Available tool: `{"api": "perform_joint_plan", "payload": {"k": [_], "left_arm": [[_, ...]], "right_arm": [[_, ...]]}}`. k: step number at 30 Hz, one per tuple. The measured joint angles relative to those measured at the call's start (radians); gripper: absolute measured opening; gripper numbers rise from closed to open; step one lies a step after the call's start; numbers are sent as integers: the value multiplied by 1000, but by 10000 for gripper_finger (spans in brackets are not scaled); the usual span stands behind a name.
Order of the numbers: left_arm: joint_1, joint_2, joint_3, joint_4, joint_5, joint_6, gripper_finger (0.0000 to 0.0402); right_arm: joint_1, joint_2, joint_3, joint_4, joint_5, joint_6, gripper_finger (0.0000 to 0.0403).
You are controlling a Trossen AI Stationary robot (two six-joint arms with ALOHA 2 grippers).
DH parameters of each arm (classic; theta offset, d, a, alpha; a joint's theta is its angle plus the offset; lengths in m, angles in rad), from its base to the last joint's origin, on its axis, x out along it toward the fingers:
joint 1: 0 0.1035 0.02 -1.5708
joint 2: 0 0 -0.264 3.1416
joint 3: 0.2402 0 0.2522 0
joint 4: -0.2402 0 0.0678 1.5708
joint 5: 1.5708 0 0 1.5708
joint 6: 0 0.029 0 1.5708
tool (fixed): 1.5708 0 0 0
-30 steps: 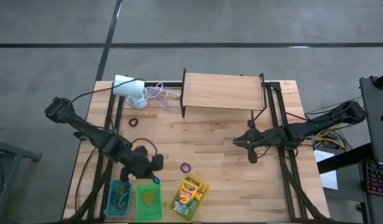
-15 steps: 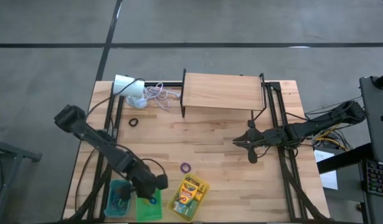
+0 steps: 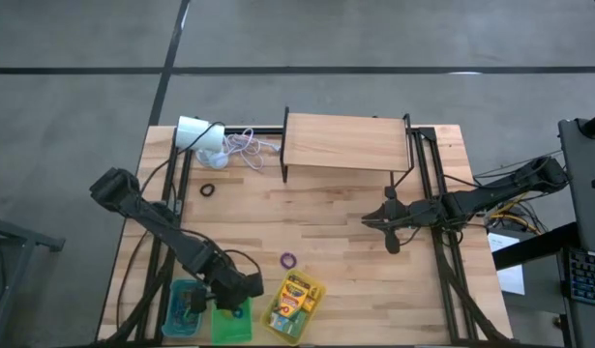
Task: Pick & Place Office Desk Supplies
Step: Put the blue spring rubberband into the green bin, then put the black spring rubberband into the green bin
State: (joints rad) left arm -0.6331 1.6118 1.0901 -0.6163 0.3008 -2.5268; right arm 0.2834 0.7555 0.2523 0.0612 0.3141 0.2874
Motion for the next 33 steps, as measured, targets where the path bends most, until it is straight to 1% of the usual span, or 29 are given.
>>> {"api": "perform_joint_plan", "payload": {"k": [4, 15, 26, 29, 33], "left_arm": [[0, -5, 0, -1, 0, -10, 21], [0, -6, 0, -1, -2, -14, 93], [4, -8, 0, -31, -5, -14, 97], [27, -28, 0, -77, -4, 5, 97], [93, -83, 0, -223, -21, 112, 97]], "right_arm": [[0, 0, 0, 0, 0, 0, 52], [0, 0, 0, 0, 0, 0, 52], [0, 0, 0, 0, 0, 0, 52], [0, 0, 0, 0, 0, 0, 52], [0, 0, 0, 0, 0, 0, 52]]}}
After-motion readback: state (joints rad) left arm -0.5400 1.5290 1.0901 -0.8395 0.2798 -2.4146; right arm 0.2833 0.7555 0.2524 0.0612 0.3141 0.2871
